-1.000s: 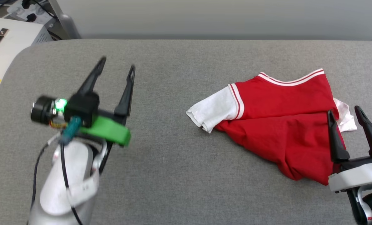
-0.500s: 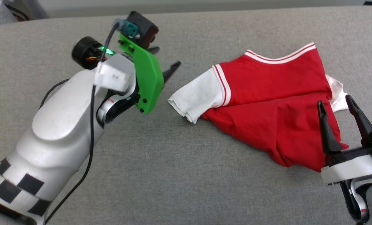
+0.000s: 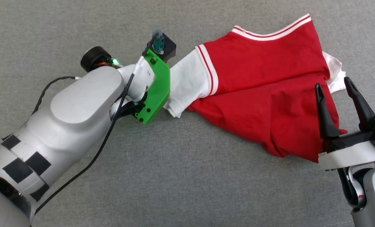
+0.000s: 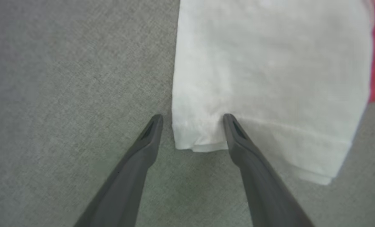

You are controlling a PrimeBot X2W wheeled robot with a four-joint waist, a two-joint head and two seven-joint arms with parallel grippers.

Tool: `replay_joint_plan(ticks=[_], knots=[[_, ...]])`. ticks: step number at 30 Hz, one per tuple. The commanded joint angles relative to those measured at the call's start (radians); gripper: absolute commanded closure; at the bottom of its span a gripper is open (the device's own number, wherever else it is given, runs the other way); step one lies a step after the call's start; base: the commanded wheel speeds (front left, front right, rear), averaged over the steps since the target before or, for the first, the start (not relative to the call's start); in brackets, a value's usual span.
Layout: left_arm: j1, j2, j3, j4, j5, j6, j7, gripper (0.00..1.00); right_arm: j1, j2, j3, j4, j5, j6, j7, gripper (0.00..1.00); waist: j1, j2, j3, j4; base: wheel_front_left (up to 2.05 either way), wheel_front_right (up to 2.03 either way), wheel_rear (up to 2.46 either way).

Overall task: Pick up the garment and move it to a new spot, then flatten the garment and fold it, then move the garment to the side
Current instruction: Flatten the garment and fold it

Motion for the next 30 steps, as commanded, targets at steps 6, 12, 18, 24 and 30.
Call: replay_joint_plan(ticks=[6,12,18,24,30], knots=[[0.007,0.015,-0.083,0.048,0.017,-0.002,0.006,0.0,-0.033,0.009,0.007,0.021,0.006,0.0,-0.017,0.0,-0.0001,0.0,0.037,-0.02,0.0,0.0,0.0],[0.02,0.034,-0.089,-0.021,0.105,-0.002,-0.099,1.0,-0.036,0.002,-0.001,0.035,0.005,0.0,-0.023,0.0,-0.0001,0.0,0.004,0.012,0.0,0.0,0.0],[0.016,0.067,-0.08,-0.026,0.111,-0.002,-0.332,1.0,-0.003,0.001,-0.016,0.038,0.003,0.0,-0.024,0.0,-0.0001,0.0,-0.057,0.044,0.0,0.0,0.0],[0.093,0.156,-0.026,-0.01,0.041,0.003,-0.455,1.0,0.036,0.0,-0.038,0.031,0.006,0.0,-0.012,0.0,-0.0001,0.0,-0.102,0.074,0.0,0.0,0.0],[0.226,0.274,0.003,0.009,-0.038,0.052,-0.482,1.0,0.06,0.0,-0.051,0.025,0.016,0.0,0.004,0.0,-0.0001,0.0,-0.126,0.096,0.0,0.0,0.0]])
